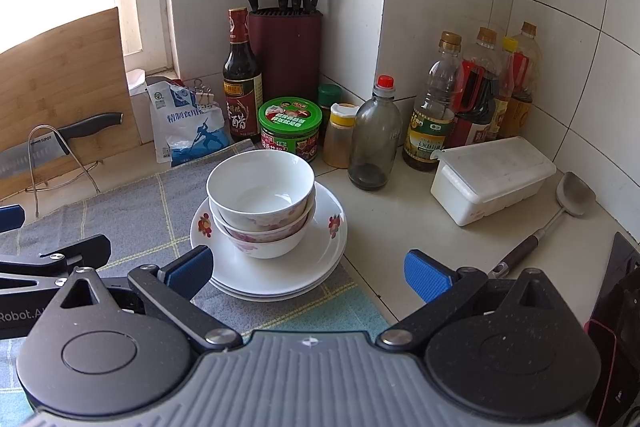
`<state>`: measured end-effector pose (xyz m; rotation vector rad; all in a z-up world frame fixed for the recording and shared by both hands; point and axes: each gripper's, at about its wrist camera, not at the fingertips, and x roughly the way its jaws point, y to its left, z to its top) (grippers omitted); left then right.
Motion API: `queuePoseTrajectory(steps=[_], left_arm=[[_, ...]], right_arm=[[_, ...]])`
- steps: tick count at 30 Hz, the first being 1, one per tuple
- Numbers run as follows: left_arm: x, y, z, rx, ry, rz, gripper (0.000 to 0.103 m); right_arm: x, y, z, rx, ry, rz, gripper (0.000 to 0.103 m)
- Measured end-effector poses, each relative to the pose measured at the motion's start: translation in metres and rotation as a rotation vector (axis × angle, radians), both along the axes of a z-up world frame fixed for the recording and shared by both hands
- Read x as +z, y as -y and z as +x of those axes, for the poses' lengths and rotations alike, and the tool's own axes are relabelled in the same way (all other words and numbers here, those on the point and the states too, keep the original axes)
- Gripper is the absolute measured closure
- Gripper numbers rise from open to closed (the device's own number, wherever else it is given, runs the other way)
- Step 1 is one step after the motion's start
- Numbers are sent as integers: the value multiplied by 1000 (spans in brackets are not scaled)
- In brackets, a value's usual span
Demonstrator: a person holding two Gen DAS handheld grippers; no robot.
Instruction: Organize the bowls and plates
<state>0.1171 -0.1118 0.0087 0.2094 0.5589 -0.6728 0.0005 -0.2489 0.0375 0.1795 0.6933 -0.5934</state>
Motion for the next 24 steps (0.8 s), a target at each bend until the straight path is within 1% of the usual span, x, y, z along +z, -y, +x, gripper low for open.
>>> queuePoseTrajectory(steps=[24], left_arm=[[-1,5,-1,1,-4,-3,1]], right_arm=[[1,2,1,-2,-1,-7,0]])
